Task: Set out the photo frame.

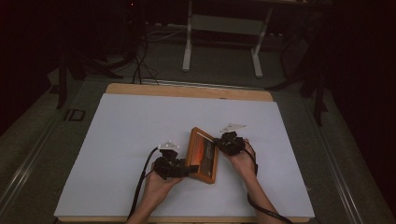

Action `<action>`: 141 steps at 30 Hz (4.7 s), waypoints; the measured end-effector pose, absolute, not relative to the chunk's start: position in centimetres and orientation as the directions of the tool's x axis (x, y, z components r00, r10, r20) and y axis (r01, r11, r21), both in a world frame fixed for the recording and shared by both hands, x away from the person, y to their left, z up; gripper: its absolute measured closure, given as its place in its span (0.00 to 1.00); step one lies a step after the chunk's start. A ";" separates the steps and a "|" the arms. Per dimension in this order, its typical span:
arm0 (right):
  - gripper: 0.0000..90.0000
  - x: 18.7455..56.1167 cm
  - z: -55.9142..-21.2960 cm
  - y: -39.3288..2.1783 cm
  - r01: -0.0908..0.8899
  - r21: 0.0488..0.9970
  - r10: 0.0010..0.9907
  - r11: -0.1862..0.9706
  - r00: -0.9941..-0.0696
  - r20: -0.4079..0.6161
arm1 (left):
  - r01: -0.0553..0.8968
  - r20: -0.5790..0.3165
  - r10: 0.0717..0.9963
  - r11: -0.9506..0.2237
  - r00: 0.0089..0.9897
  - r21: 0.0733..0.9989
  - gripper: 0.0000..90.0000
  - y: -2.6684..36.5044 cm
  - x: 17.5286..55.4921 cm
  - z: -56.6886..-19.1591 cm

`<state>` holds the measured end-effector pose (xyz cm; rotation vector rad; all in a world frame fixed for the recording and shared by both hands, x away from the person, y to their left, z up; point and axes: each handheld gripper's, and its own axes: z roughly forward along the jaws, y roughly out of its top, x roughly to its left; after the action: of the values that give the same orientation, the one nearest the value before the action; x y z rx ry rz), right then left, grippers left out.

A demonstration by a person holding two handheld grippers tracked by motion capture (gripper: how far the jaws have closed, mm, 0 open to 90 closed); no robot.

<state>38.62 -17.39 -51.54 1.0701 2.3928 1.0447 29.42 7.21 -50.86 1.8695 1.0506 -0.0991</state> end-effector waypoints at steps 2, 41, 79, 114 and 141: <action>1.00 38.4 -51.4 -17.3 0.502 0.725 0.738 0.471 -0.674 -0.012 | 0.705 -0.481 0.623 -0.167 0.617 0.689 0.54 7.1 29.5 -50.8; 1.00 30.0 -43.5 -23.5 0.313 0.833 0.729 0.456 -0.669 -0.147 | 0.370 -0.146 0.503 -0.380 0.852 0.848 0.65 0.8 27.3 -48.9; 0.90 29.3 -42.8 -24.2 0.298 0.835 0.689 0.463 -0.714 -0.127 | 0.359 -0.187 0.386 -0.443 0.903 0.822 0.77 4.0 31.5 -43.6; 0.74 29.9 -44.0 -22.4 0.174 0.865 0.445 0.470 -0.893 -0.062 | 0.246 -0.102 0.334 -0.421 0.937 0.873 0.61 5.1 32.4 -40.7; 0.75 29.4 -44.5 -22.9 0.213 0.873 0.489 0.438 -0.872 -0.033 | 0.388 -0.230 0.545 -0.193 0.806 0.901 0.39 9.7 30.5 -46.7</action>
<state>29.37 -22.92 -44.50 0.6057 2.4132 1.4044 30.49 9.72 -46.73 1.8146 0.7157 0.1658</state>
